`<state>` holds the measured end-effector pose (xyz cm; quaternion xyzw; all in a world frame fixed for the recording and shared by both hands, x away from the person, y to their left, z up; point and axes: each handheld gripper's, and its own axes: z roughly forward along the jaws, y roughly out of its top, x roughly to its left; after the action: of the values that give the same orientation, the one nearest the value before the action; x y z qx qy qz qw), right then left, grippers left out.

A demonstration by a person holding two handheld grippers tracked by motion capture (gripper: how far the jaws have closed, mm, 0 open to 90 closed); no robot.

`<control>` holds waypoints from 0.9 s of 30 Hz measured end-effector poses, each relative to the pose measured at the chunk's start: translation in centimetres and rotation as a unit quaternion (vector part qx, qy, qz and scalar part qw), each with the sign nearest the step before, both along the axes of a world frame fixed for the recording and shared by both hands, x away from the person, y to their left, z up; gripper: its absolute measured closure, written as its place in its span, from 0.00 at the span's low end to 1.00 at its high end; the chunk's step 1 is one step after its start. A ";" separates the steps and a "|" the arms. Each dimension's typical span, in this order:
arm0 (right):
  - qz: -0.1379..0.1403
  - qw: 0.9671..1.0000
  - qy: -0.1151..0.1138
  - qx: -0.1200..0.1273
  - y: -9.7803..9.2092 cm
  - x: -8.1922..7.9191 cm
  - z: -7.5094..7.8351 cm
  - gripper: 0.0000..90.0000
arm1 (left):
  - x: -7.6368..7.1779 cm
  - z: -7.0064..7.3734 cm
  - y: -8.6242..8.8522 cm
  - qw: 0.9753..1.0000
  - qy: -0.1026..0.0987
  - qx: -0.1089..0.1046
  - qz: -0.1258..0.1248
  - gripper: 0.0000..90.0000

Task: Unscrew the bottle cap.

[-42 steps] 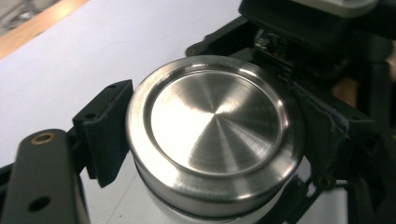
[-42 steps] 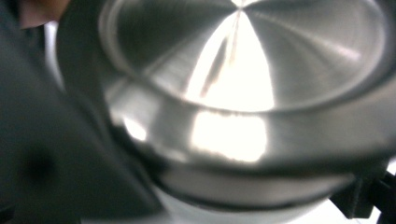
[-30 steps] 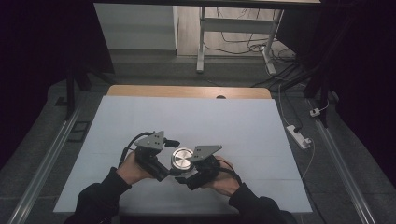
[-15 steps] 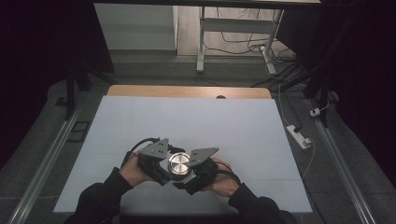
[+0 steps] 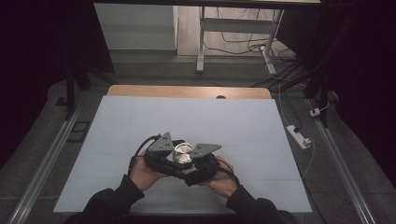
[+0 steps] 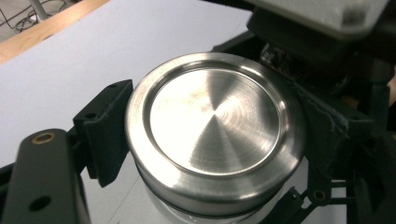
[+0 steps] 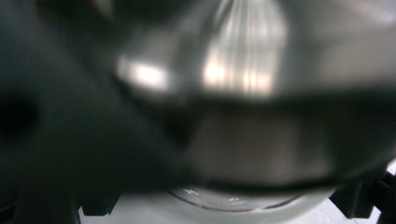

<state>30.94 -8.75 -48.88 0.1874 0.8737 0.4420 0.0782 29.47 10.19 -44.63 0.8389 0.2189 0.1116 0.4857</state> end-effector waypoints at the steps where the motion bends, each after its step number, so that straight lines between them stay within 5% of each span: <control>1: 0.000 1.000 0.000 0.000 0.0 0.0 0.0 0.16 | 0.0 0.0 0.0 1.000 0.000 0.000 0.000 0.21; 27: -0.018 1.000 -0.006 0.001 -1.1 0.9 0.0 0.16 | -0.4 1.4 1.5 1.000 0.002 -0.013 -0.017 0.21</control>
<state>31.88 -9.80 -48.84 0.2007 0.8692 0.4424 0.0916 29.05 11.70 -43.26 0.8363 0.2074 0.0990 0.4979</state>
